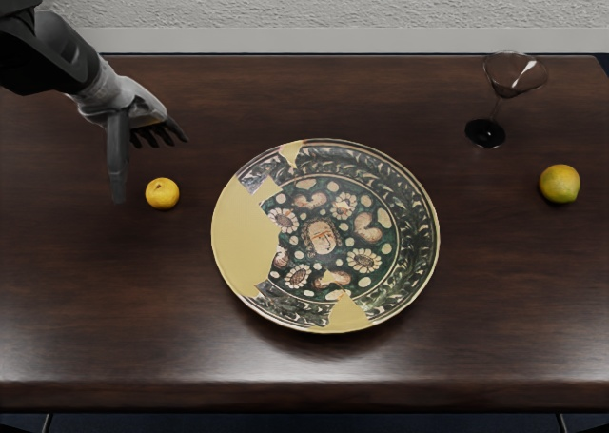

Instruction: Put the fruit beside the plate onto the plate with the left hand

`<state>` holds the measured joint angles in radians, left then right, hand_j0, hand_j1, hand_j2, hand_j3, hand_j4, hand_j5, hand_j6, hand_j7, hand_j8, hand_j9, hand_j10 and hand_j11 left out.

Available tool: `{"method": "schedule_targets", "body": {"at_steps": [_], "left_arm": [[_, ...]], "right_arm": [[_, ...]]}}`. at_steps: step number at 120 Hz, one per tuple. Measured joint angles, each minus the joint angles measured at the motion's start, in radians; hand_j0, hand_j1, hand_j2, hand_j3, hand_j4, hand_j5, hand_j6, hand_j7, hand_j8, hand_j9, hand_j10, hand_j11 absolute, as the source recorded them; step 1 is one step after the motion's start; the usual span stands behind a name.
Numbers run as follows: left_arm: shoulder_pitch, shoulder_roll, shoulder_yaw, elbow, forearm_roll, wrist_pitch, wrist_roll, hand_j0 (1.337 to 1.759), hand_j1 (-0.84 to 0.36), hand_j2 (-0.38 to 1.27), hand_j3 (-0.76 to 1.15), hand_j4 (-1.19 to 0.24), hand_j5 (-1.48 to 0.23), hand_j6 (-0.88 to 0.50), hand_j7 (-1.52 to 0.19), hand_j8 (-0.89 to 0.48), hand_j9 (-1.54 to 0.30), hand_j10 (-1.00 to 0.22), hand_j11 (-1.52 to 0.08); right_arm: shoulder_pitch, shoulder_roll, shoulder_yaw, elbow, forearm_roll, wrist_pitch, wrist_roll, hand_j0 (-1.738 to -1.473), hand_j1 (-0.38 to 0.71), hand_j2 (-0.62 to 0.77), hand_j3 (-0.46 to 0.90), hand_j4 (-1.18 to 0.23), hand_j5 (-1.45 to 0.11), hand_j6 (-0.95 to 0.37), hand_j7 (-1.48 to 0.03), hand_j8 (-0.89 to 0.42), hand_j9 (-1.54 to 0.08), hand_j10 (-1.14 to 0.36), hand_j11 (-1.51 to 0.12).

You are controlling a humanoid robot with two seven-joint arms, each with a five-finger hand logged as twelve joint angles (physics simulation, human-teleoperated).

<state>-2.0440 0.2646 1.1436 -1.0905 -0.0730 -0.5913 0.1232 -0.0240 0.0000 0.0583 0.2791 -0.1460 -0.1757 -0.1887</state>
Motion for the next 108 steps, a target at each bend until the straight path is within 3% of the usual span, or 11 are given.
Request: {"method": "schedule_targets", "body": {"at_steps": [20, 34, 57, 79, 108], "left_arm": [[0.019, -0.121, 0.086, -0.003, -0.109, 0.183, -0.049, 1.658, 0.32, 0.0, 0.0, -0.02, -0.03, -0.02, -0.03, -0.02, -0.03, -0.02, -0.03], [0.03, -0.123, 0.081, -0.008, -0.123, 0.266, -0.057, 1.658, 0.32, 0.0, 0.0, -0.02, -0.03, -0.02, -0.03, -0.02, -0.03, -0.02, -0.03], [0.14, -0.123, 0.072, -0.037, -0.123, 0.537, -0.068, 1.658, 0.32, 0.0, 0.0, -0.02, -0.03, -0.02, -0.03, -0.02, -0.03, -0.02, -0.03], [0.172, -0.151, 0.083, -0.064, -0.073, 0.627, -0.072, 1.658, 0.32, 0.01, 0.0, -0.02, -0.03, -0.03, -0.03, -0.03, -0.03, -0.02, -0.03], [0.198, -0.156, 0.066, -0.193, -0.057, 0.859, -0.073, 1.658, 0.32, 0.01, 0.0, -0.03, -0.03, -0.03, -0.03, -0.03, -0.03, -0.03, -0.03]], "right_arm": [[0.0, 0.0, 0.0, 0.0, 0.0, 0.0, 0.0, -1.658, -0.35, 0.0, 0.0, 0.0, 0.0, 0.0, 0.0, 0.0, 0.0, 0.0, 0.0], [0.0, 0.0, 0.0, 0.0, 0.0, 0.0, 0.0, -1.658, -0.35, 0.0, 0.0, 0.0, 0.0, 0.0, 0.0, 0.0, 0.0, 0.0, 0.0], [0.0, 0.0, 0.0, 0.0, 0.0, 0.0, 0.0, -1.658, -0.35, 0.0, 0.0, 0.0, 0.0, 0.0, 0.0, 0.0, 0.0, 0.0, 0.0], [0.0, 0.0, 0.0, 0.0, 0.0, 0.0, 0.0, -1.658, -0.35, 0.0, 0.0, 0.0, 0.0, 0.0, 0.0, 0.0, 0.0, 0.0, 0.0], [0.0, 0.0, 0.0, 0.0, 0.0, 0.0, 0.0, -1.658, -0.35, 0.0, 0.0, 0.0, 0.0, 0.0, 0.0, 0.0, 0.0, 0.0, 0.0]]}}
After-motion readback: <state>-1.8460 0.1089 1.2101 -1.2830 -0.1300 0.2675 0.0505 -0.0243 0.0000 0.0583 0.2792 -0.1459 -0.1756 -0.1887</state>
